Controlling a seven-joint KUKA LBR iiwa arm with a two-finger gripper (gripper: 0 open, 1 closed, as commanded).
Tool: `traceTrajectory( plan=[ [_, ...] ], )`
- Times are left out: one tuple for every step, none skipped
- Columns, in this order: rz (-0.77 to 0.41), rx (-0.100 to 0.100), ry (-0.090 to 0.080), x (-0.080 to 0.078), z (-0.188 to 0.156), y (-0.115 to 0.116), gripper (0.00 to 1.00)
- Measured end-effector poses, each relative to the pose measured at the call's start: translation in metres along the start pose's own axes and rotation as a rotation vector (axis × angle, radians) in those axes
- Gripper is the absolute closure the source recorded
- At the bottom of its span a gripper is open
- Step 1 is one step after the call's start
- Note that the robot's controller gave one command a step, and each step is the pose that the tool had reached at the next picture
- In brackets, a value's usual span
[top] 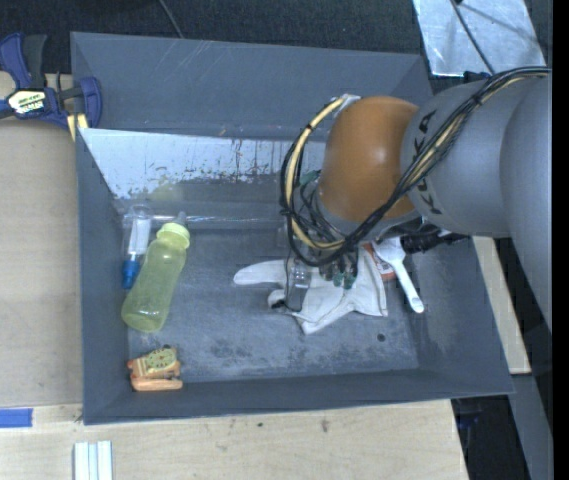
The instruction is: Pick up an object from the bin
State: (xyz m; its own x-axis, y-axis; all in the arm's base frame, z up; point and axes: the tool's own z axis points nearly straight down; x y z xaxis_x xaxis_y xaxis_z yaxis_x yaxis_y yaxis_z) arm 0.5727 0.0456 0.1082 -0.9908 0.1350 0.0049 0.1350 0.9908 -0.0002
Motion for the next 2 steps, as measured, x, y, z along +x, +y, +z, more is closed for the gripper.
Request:
traceTrajectory(
  plan=[
    [-0.15, 0.0, -0.011, 0.004, 0.012, -0.005, 0.0],
    [0.164, -0.001, -0.008, -0.004, 0.037, 0.006, 1.0]
  ],
)
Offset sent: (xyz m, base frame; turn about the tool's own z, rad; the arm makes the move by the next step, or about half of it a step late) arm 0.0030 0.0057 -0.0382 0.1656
